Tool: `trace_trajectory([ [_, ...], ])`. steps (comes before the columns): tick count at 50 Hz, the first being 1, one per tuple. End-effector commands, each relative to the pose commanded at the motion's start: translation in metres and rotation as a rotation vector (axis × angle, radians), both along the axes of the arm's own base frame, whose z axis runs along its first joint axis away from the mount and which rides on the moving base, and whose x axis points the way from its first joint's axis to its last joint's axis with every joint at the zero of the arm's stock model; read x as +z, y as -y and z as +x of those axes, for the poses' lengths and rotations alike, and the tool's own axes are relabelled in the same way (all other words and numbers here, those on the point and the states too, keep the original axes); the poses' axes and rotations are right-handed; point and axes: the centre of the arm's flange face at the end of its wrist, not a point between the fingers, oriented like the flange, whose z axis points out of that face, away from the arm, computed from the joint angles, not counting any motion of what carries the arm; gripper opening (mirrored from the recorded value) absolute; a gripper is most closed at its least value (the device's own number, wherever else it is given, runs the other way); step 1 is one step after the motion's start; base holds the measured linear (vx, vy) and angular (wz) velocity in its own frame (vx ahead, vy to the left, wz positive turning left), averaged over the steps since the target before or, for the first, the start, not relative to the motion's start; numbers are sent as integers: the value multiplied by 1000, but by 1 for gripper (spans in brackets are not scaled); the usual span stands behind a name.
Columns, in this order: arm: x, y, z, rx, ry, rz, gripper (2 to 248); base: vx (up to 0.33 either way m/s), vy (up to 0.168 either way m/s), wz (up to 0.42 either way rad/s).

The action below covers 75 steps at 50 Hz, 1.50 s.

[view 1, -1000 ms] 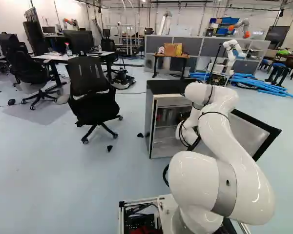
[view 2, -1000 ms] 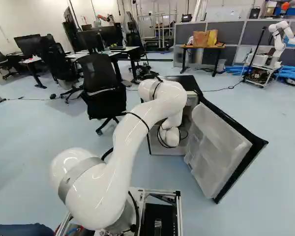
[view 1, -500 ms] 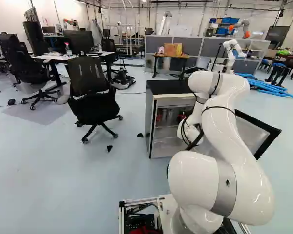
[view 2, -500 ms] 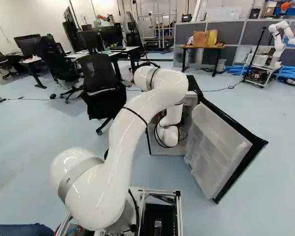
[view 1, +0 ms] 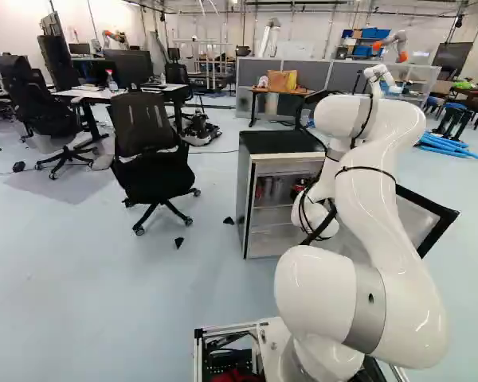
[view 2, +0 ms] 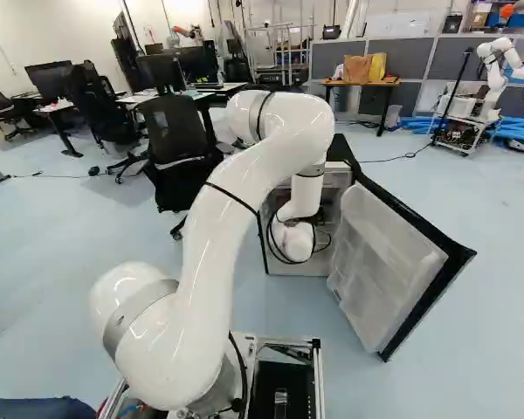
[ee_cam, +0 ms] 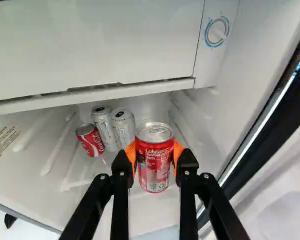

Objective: Grab a drink from the fridge

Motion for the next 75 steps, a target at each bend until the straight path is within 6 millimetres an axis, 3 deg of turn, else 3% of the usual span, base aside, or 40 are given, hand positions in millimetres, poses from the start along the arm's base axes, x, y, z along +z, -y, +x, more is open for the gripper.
trace_trajectory([
  [57,97,-50,-115,-36,-45,27,93,0,0,0],
  [75,122,-66,-142,-38,-36,22,93,0,0,0],
])
